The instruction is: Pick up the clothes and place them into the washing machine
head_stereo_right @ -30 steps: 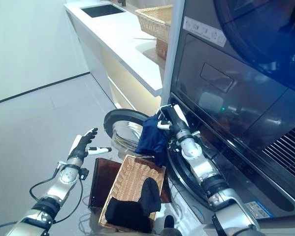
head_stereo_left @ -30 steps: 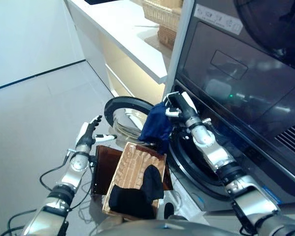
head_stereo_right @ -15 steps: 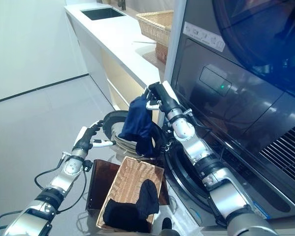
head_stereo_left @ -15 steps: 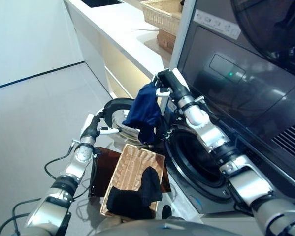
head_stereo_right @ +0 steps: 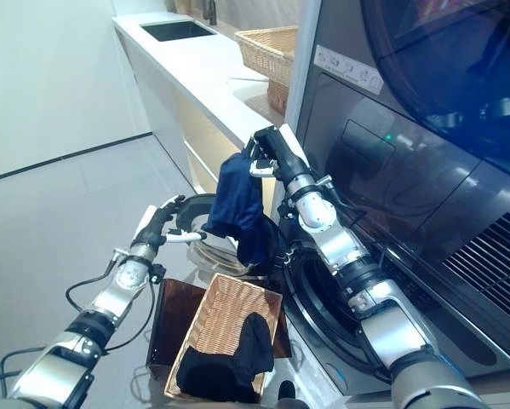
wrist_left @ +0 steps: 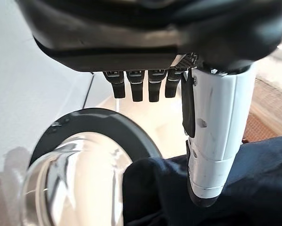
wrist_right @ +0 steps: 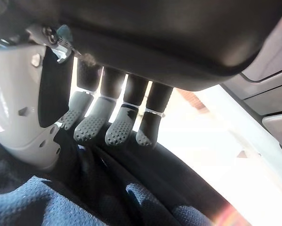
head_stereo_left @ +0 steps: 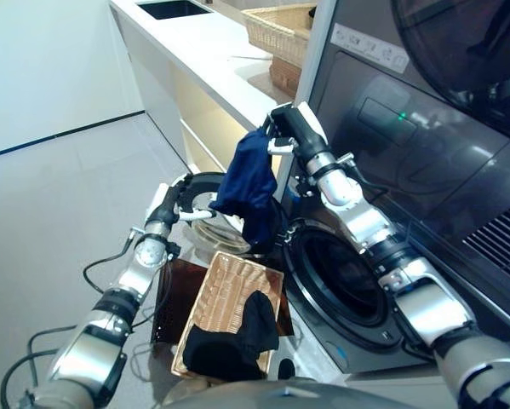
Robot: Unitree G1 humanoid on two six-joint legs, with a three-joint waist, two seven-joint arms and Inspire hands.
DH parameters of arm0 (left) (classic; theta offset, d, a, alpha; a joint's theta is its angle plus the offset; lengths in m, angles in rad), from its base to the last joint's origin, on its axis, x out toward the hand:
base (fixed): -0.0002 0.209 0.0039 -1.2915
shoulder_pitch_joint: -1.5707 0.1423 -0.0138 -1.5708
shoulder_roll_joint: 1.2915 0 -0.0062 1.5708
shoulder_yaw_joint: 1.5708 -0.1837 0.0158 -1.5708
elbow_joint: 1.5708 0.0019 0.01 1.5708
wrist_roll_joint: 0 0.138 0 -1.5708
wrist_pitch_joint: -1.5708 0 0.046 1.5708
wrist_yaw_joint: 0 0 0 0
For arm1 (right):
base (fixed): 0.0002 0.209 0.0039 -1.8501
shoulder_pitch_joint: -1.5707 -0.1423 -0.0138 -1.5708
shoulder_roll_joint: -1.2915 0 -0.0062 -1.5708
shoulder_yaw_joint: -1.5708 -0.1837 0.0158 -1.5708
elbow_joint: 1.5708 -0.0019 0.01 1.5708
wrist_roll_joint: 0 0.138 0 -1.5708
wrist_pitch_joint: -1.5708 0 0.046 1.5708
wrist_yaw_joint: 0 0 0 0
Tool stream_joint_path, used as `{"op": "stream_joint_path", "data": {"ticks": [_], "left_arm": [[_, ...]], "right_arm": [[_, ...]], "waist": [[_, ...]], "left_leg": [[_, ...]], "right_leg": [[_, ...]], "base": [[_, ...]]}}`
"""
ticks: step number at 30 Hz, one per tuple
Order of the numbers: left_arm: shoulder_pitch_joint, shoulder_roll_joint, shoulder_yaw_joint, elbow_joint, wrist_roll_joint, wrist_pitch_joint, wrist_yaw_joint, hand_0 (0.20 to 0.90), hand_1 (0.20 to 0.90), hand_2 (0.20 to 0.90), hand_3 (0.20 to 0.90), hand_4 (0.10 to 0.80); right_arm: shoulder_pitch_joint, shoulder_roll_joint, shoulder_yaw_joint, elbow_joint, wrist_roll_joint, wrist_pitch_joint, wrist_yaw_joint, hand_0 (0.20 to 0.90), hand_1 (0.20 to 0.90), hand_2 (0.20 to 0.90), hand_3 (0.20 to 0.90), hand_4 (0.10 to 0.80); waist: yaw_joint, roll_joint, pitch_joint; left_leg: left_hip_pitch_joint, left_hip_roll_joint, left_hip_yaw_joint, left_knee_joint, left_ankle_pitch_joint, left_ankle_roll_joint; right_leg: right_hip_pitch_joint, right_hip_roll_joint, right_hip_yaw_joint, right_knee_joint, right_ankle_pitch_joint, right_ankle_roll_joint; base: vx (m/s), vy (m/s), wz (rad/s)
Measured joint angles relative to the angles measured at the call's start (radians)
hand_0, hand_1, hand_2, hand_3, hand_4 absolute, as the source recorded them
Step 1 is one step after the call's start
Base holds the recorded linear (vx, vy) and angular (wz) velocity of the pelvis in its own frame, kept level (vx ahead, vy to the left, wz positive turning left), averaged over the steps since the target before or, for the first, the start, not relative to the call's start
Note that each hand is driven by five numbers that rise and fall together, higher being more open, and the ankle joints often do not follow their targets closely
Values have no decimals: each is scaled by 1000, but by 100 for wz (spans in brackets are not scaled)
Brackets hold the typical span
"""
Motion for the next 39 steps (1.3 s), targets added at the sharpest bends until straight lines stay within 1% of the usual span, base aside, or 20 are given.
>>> {"op": "stream_joint_path", "data": {"ticks": [4,6,11,15,18,22,25,30,35,39], "left_arm": [[-33,-4,-46,0,-16,4,-3,900,900,900,900,800],[-47,-6,-71,0,-22,4,-7,900,900,900,900,800],[-68,-22,-75,0,-36,4,-18,900,900,900,900,800],[-76,-26,-106,0,-73,4,-19,900,900,900,900,800],[-77,-47,-114,1,-86,5,-21,900,900,900,900,800],[-78,-82,-119,2,-111,5,-23,900,900,900,900,800],[-83,-93,-150,3,-116,5,-27,900,900,900,900,800],[-83,-104,-152,8,-133,5,-37,900,900,900,900,800],[-103,-138,-156,32,-154,5,-41,900,900,900,900,800],[-123,-147,-190,40,-177,7,-43,900,900,900,900,800]], "right_arm": [[-23,5,35,0,28,11,0,200,200,200,200,300],[-31,15,35,0,30,19,0,200,200,200,200,300],[-44,37,37,0,36,19,0,200,200,200,200,300],[-45,37,47,0,36,19,0,200,200,200,200,300],[-46,40,74,0,37,19,1,200,200,200,200,300],[-46,47,77,0,48,20,1,200,200,200,200,300],[-46,53,77,0,59,20,1,200,200,200,200,300],[-58,67,100,3,68,20,0,200,200,200,200,300],[-74,81,117,15,68,20,1,200,200,200,200,300],[-79,94,117,17,69,20,1,200,200,200,200,300]], "waist": [[-7,0,0],[-8,0,0],[-13,0,0],[-19,0,0],[-29,0,0],[-38,0,0],[-42,1,0],[-58,1,0],[-60,1,-1],[-60,3,-2]], "left_leg": [[0,0,1,0,0,0],[1,0,1,0,0,0],[1,0,1,0,0,0],[1,0,2,0,0,0],[1,0,2,0,0,0],[2,1,5,0,0,0],[2,1,6,0,0,0],[3,1,7,0,0,0],[4,1,10,0,0,0],[5,1,10,0,0,0]], "right_leg": [[0,0,0,0,0,0],[0,1,0,0,0,0],[0,0,0,0,0,0],[0,0,1,0,0,0],[0,0,1,0,0,0],[-1,0,4,0,0,0],[-1,1,4,0,0,0],[-1,1,6,0,0,0],[-1,1,8,0,0,0],[-1,1,15,0,0,0]], "base": [[0,0,0],[0,0,0],[0,0,0],[0,0,0],[0,0,0],[2,-2,-1],[0,0,0],[0,0,0],[0,0,0],[0,0,0]]}}
